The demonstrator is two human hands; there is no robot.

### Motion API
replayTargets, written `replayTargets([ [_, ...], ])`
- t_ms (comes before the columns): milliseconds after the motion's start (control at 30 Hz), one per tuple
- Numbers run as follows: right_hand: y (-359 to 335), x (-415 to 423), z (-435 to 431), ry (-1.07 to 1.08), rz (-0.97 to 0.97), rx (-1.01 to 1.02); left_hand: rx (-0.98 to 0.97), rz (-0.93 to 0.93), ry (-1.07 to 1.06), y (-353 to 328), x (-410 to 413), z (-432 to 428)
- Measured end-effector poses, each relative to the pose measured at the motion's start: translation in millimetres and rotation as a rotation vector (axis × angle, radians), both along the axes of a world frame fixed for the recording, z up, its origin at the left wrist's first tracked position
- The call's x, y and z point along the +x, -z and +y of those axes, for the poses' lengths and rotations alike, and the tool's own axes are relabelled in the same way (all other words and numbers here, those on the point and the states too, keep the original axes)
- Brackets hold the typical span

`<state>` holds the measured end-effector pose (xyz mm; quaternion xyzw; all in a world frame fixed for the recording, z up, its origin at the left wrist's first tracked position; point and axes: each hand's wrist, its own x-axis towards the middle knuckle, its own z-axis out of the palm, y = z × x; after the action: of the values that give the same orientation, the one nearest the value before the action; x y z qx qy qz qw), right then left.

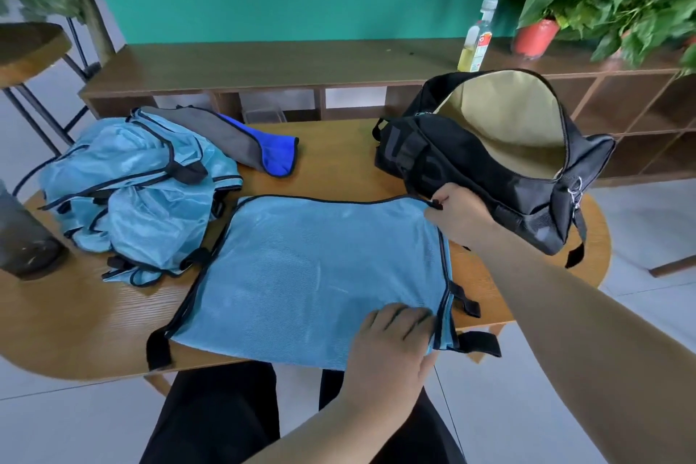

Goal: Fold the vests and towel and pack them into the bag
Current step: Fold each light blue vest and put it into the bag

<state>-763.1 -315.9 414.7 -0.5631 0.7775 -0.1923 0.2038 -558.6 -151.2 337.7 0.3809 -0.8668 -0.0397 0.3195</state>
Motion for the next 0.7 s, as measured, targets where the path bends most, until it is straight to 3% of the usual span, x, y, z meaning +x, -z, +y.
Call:
replayTargets([
  [200, -51, 28, 24, 0.084, -0.593, 0.049, 0.238, 0.491, -0.098, -45, 23, 21],
  [500, -57, 133, -25, 0.102, -0.726, 0.018, 0.759, 1.314, -0.402, -95, 90, 27],
  [700, -18, 216, -62, 0.104, -0.793, 0.061, 0.788, 1.494, -0.794, -70, 140, 1],
])
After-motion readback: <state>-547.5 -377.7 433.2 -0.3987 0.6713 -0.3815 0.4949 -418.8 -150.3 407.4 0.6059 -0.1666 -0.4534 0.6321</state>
